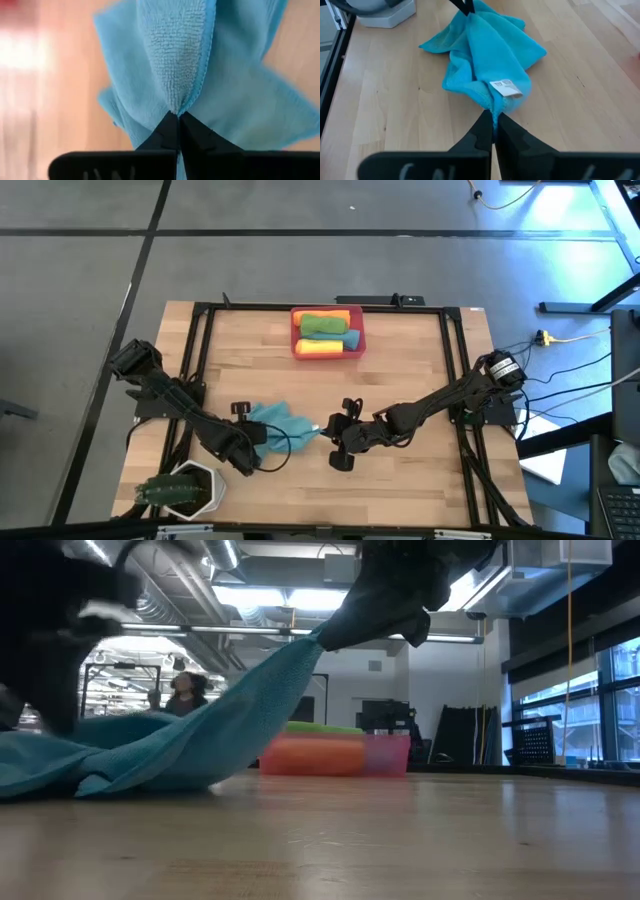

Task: Roll microfiber towels into tight, uniform cylinder then place into a basket
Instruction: Roll the blue microfiber cloth

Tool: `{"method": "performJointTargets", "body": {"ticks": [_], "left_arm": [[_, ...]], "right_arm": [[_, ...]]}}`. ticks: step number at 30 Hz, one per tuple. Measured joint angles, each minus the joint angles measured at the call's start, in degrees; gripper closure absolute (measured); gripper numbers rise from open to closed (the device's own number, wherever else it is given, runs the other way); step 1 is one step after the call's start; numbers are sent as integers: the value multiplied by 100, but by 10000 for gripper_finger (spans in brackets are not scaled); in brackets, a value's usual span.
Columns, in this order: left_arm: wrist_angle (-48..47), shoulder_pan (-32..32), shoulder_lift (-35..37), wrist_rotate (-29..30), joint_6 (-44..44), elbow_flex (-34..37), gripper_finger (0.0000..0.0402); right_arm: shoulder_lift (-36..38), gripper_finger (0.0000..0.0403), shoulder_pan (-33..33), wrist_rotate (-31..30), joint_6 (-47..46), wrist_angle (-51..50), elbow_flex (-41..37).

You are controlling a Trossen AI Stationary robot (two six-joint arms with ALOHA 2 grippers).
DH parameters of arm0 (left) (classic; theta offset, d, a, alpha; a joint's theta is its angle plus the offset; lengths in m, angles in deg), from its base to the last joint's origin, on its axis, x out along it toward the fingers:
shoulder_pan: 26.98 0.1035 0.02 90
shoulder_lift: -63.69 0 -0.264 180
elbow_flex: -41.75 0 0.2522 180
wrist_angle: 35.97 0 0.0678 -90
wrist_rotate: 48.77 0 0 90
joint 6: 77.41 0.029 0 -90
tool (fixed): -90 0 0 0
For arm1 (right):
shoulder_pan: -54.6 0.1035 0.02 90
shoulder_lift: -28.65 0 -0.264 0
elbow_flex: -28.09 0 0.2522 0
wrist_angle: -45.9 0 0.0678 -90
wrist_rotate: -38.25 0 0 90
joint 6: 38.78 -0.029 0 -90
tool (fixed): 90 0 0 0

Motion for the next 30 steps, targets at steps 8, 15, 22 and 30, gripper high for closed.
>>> {"method": "performJointTargets", "body": {"ticks": [8,15,22,30], "left_arm": [[482,0,0,999,26,-300,401],[829,7,0,1035,151,-300,401],[1073,7,0,1038,176,-300,401],[1154,7,0,1228,414,-348,401]], "right_arm": [[0,391,2,24,0,-8,0],[0,391,2,42,2,-170,0],[0,391,42,43,-13,-168,0],[16,391,39,42,91,-174,0]]}}
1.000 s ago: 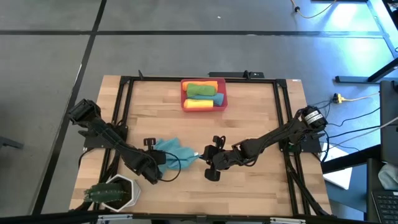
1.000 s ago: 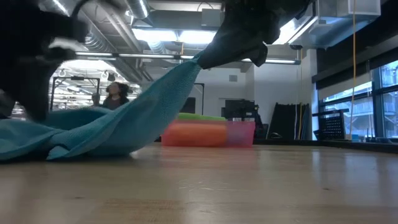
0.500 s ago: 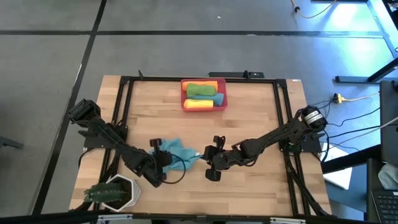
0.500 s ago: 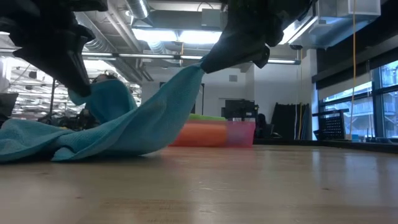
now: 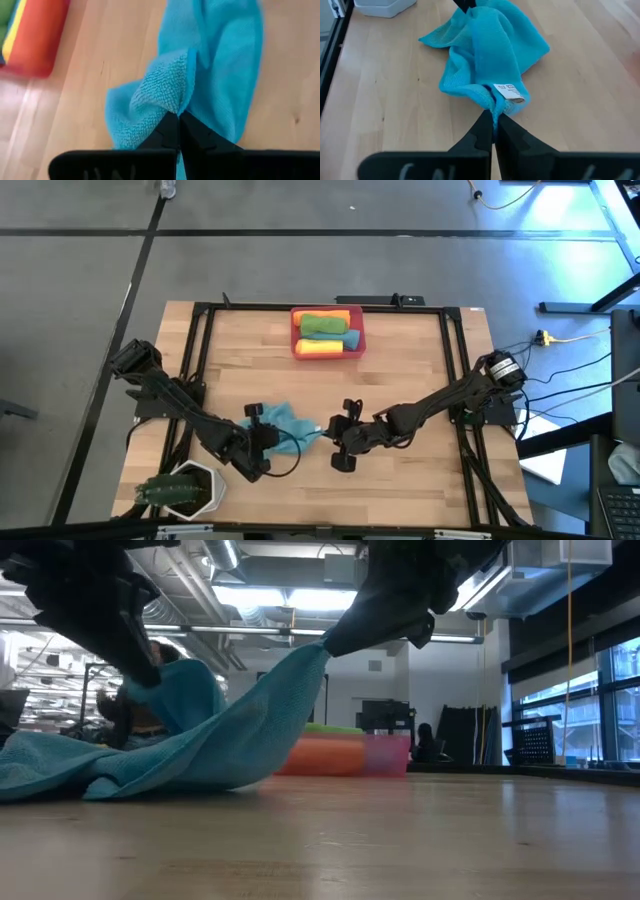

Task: Roll microfiber towels into tight, uniform cylinder then place into a basket
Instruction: Roll the blue microfiber cloth

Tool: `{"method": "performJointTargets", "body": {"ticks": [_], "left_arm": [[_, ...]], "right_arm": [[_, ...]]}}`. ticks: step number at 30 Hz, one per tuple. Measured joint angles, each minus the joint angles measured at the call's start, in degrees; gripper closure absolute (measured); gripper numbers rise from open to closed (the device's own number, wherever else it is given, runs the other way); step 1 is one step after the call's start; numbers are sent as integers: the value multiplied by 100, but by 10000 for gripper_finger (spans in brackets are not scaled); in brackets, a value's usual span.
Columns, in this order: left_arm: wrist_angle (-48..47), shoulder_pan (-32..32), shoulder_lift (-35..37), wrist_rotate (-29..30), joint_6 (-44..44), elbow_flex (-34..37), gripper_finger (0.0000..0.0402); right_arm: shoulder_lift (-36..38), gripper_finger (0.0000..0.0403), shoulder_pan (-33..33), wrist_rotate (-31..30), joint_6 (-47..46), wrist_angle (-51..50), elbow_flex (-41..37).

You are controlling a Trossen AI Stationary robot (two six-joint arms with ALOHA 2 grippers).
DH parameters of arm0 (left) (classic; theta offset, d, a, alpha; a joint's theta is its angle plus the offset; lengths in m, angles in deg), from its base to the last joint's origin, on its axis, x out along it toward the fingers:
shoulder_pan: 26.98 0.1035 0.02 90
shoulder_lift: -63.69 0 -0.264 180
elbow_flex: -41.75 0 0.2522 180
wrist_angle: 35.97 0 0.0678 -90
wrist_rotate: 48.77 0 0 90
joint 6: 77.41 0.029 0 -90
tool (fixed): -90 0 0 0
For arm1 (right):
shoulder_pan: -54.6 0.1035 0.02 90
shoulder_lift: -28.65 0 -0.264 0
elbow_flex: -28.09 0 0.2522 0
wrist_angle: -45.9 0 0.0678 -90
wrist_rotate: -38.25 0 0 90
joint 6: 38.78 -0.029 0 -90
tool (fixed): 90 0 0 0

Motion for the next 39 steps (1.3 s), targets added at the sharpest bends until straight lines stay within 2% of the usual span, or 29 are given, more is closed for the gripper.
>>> {"method": "performJointTargets", "body": {"ticks": [6,18,26,31,39], "left_arm": [[-217,-27,0,116,679,-647,401],[-1497,-186,4,748,1478,-2853,402],[-2286,-610,7,1065,1547,-4144,402],[-3003,-848,11,948,1084,-4446,401],[-4635,-1140,9,697,-786,-4457,401]], "right_arm": [[463,391,24,0,77,-135,0],[1974,391,507,-83,439,-251,0],[2862,391,1023,-153,532,-205,0],[3034,391,1313,-153,518,-250,0],[3017,391,1488,-174,-220,-1210,0]]}}
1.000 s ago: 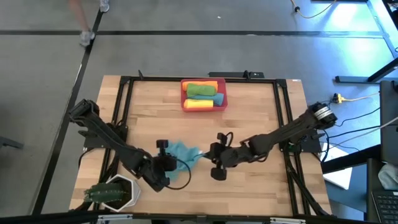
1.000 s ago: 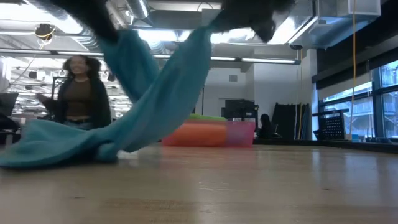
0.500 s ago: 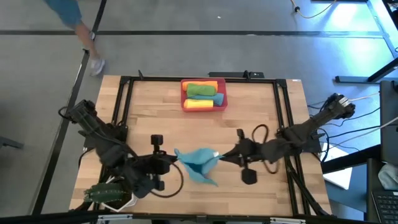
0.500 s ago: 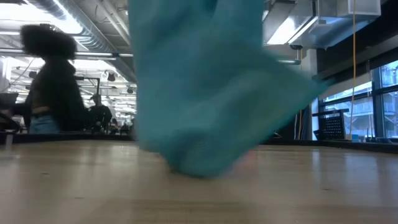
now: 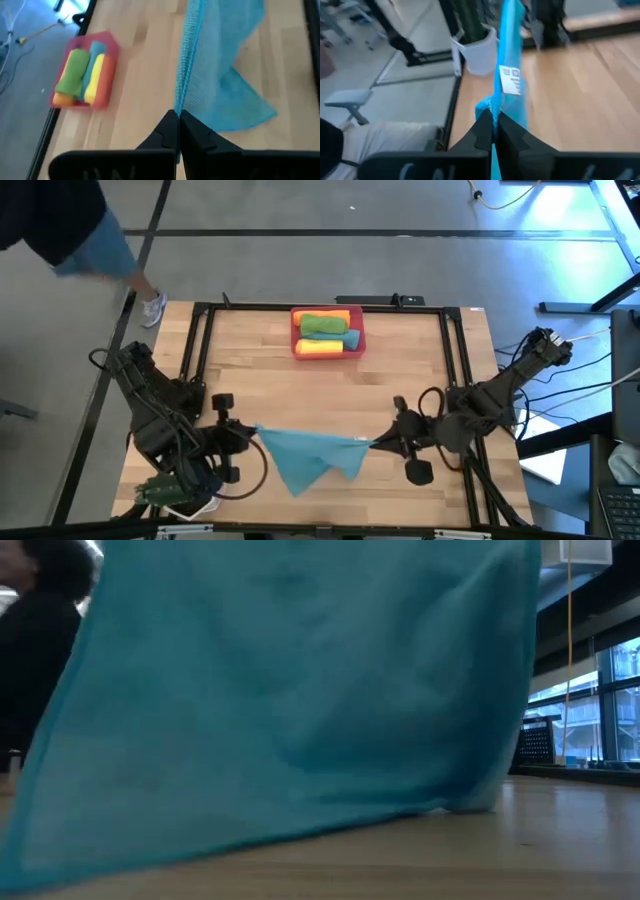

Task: Roll microfiber towels into tight, uniform cylinder then place into a basket
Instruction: Roll the blue microfiber cloth

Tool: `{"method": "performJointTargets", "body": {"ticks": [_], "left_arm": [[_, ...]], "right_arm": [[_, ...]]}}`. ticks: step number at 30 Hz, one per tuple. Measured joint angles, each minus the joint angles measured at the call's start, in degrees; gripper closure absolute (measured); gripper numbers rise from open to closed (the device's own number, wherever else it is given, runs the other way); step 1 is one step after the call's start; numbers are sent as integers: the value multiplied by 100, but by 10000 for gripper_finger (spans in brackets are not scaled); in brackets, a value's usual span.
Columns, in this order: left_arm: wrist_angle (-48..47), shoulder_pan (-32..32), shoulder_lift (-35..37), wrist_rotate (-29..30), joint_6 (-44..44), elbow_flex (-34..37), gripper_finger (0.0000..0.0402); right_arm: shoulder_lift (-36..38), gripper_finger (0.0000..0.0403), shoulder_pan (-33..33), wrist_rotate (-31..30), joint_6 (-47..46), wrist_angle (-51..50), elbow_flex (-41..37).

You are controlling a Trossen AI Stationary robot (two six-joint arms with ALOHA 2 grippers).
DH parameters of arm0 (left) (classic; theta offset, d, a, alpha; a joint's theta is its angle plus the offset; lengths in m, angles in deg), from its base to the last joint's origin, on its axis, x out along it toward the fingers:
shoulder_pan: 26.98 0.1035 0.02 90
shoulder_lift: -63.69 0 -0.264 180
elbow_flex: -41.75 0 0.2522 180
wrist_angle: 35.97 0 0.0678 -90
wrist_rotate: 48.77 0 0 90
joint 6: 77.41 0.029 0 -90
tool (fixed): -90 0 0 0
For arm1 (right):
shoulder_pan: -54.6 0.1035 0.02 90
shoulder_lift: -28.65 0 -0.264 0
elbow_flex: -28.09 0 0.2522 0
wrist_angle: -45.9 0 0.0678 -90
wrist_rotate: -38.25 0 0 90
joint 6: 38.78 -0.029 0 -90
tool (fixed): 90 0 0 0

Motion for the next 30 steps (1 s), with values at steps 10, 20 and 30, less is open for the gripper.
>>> {"method": "performJointTargets", "body": {"ticks": [10,20,30], "left_arm": [[395,-193,-2,-341,-68,0,401],[122,-242,13,-47,504,-1044,401],[-199,382,48,-559,494,-967,401]], "right_arm": [[-1,391,0,481,-384,342,0],[5,391,0,192,-144,16,878],[-48,391,-451,-83,-1105,-2044,1046]]}}
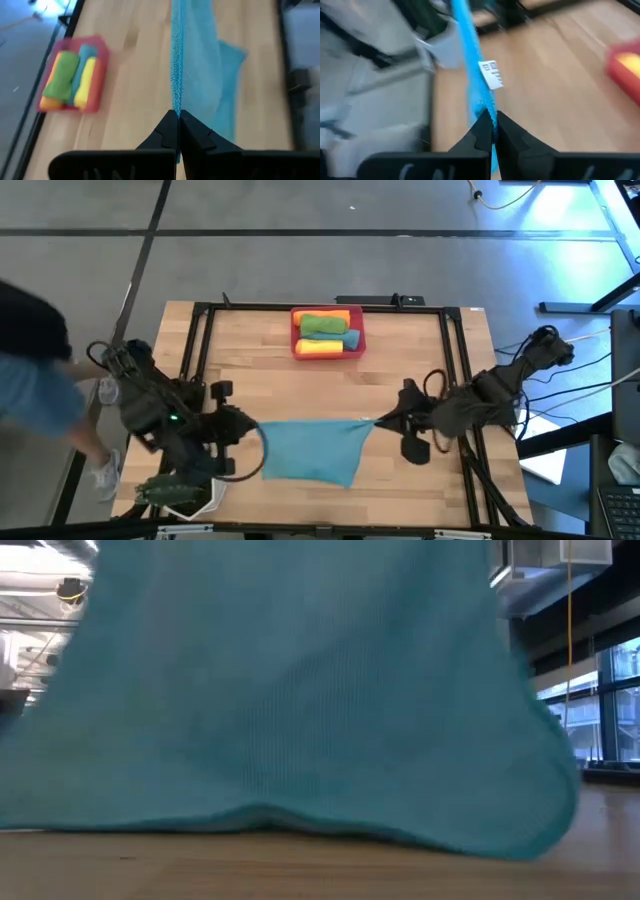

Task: Roll microfiber towels into tight, uniform cylinder then place into a basket
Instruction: Roll the blue microfiber cloth

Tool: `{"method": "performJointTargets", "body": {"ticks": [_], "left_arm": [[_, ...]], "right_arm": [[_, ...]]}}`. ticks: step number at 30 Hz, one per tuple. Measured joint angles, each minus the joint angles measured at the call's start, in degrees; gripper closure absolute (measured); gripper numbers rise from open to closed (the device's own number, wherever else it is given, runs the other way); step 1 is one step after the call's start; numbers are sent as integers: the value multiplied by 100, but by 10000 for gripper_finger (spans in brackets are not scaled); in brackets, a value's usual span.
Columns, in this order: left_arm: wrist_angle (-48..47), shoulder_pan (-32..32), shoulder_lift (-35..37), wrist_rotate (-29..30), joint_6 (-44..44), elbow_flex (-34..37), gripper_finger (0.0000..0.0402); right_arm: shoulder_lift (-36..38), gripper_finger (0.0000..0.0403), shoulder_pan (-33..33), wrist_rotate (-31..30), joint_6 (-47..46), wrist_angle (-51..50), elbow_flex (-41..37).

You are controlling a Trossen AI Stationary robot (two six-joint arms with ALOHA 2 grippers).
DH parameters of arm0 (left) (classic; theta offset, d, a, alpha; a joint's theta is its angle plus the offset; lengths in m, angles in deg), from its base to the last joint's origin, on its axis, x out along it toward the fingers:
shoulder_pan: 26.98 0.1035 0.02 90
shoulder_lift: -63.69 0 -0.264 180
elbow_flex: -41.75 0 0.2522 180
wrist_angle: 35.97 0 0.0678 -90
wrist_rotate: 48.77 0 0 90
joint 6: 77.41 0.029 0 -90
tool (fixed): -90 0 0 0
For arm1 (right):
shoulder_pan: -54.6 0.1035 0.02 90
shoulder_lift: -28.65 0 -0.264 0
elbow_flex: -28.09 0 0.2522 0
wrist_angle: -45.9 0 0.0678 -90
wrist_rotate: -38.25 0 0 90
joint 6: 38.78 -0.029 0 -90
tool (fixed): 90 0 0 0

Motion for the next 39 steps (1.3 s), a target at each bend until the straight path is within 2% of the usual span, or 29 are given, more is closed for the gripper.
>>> {"method": "performJointTargets", "body": {"ticks": [9,20,27,34,39], "left_arm": [[-1,772,-5,-179,104,1319,401],[63,1564,17,-177,847,2295,401],[1264,1410,496,-340,1319,3010,402],[2526,1004,922,-384,1354,4014,401],[3364,809,890,-775,1357,4825,402]], "right_arm": [[-45,391,-432,-241,-93,-272,-819],[-43,391,-940,-438,431,-143,-1229],[-197,391,-773,-492,517,146,-1234],[-877,391,-423,-417,514,217,-1234],[-1402,391,-236,-146,512,407,-1234]]}}
